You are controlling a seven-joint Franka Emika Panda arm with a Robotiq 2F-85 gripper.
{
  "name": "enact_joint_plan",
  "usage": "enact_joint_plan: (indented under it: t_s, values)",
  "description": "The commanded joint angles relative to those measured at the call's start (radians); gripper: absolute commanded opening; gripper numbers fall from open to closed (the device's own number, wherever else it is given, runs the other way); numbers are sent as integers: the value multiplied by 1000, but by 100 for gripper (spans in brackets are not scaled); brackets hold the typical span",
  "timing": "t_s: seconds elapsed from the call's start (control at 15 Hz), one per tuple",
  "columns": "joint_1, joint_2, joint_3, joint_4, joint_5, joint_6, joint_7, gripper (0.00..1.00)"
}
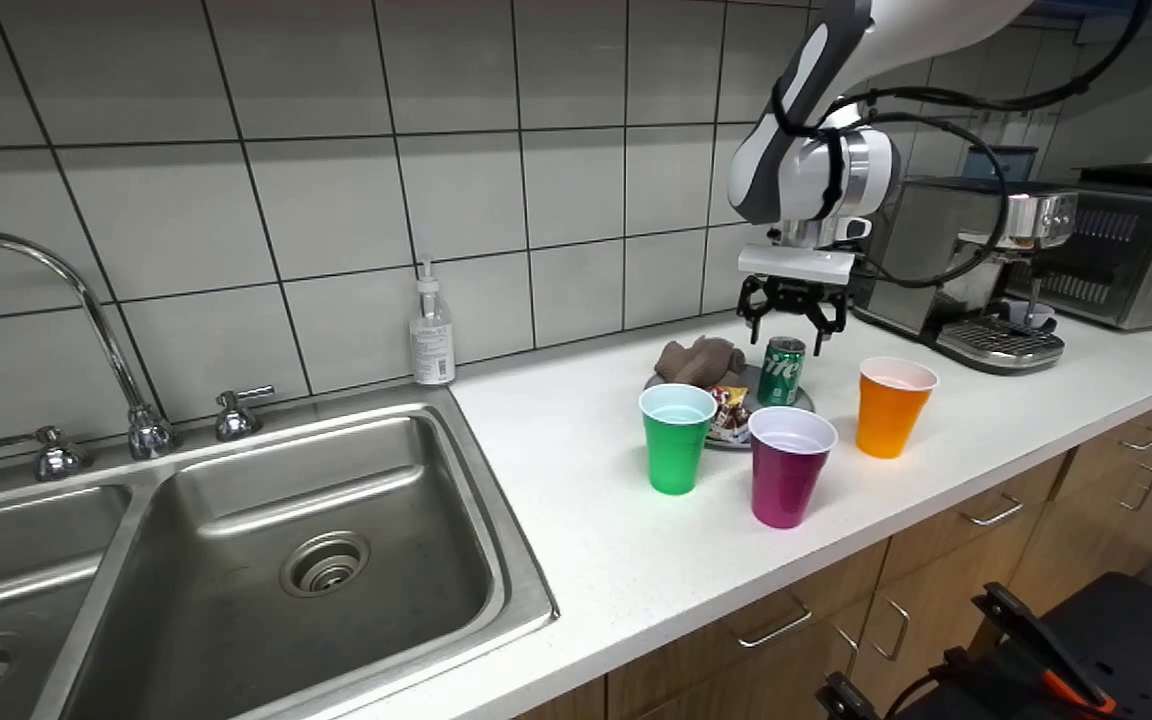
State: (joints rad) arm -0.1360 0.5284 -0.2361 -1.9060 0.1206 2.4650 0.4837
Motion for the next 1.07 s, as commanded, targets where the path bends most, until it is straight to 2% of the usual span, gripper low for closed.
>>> enact_joint_plan:
  t_s: [0.0, 0.53, 0.6, 1.0]
  values:
    - [19, 22, -22, 34, -17, -26, 39, 100]
    - [28, 34, -35, 38, -18, -40, 55, 100]
    - [12, 24, -19, 10, -1, -5, 18, 100]
    - [16, 25, -22, 10, -1, -6, 22, 100]
